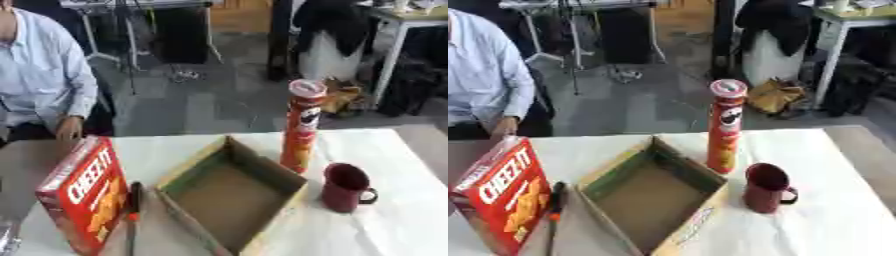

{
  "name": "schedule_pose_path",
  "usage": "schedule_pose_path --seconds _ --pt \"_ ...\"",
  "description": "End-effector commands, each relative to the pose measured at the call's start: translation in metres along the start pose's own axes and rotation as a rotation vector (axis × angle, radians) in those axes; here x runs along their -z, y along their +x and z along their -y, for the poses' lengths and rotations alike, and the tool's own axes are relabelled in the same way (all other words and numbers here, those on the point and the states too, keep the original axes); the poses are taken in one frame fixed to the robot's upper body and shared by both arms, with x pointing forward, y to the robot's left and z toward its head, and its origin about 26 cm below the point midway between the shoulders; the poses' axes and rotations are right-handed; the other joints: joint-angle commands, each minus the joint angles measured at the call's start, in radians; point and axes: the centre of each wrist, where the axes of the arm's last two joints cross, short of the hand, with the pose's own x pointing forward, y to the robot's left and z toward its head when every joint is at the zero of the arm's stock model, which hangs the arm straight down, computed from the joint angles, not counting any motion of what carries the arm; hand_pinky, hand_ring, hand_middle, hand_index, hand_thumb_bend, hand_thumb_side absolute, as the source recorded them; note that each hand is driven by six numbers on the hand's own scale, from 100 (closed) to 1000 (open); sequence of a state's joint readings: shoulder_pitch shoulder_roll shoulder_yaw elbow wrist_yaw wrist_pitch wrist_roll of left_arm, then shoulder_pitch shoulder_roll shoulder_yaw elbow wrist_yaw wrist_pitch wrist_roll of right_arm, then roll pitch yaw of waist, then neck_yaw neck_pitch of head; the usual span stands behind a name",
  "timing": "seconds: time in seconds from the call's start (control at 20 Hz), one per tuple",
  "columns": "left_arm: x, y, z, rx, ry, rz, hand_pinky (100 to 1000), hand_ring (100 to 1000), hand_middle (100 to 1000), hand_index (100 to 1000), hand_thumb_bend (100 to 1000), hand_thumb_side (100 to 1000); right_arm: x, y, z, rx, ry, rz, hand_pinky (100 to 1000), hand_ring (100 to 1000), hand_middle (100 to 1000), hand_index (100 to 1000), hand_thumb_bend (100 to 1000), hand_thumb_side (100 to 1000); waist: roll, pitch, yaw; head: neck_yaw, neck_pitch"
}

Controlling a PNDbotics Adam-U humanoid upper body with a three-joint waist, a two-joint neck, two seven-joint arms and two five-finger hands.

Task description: Pick up objects on the table and place them in the box.

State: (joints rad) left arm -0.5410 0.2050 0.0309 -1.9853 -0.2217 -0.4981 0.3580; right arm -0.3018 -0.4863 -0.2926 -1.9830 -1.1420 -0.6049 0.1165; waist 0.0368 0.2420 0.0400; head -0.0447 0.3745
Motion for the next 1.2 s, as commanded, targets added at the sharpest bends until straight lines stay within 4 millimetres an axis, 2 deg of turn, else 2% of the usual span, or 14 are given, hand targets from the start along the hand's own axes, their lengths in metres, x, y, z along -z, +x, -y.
schedule_pose_path --seconds 0.05,0.3,0.45,0.65,0.95,1.2 --pt "0.005 0.003 -0.002 0.001 0.002 0.020 960 911 849 850 100 1000 0.007 0.005 -0.003 -0.050 0.039 0.019 754 847 806 875 100 1000 -0.005 -0.013 0.000 -0.003 0.003" --pt "0.005 0.003 -0.002 0.004 -0.002 0.020 960 911 849 850 100 1000 0.015 0.018 0.003 -0.293 0.186 0.039 836 937 896 938 100 1000 -0.010 -0.015 -0.002 -0.026 0.003" --pt "0.004 0.003 -0.003 0.007 -0.005 0.019 960 911 848 849 100 1000 0.028 0.033 0.008 -0.570 0.391 0.073 847 945 899 937 100 1000 -0.015 -0.019 0.000 -0.074 0.000" --pt "0.004 0.003 -0.002 0.005 -0.008 0.018 960 911 848 849 100 1000 0.036 0.034 0.006 -0.805 0.575 0.113 847 929 899 925 100 1000 -0.018 -0.020 0.004 -0.122 -0.005" --pt "0.005 0.003 -0.001 0.000 -0.009 0.020 960 910 847 849 100 1000 0.042 0.028 -0.002 -0.984 0.745 0.137 846 925 904 936 100 1000 -0.018 -0.024 0.010 -0.174 -0.009" --pt "0.005 0.003 0.000 -0.003 -0.014 0.018 960 911 847 849 100 1000 0.049 0.022 -0.009 -1.093 0.966 0.072 836 925 909 939 100 1000 -0.017 -0.026 0.012 -0.188 -0.007"
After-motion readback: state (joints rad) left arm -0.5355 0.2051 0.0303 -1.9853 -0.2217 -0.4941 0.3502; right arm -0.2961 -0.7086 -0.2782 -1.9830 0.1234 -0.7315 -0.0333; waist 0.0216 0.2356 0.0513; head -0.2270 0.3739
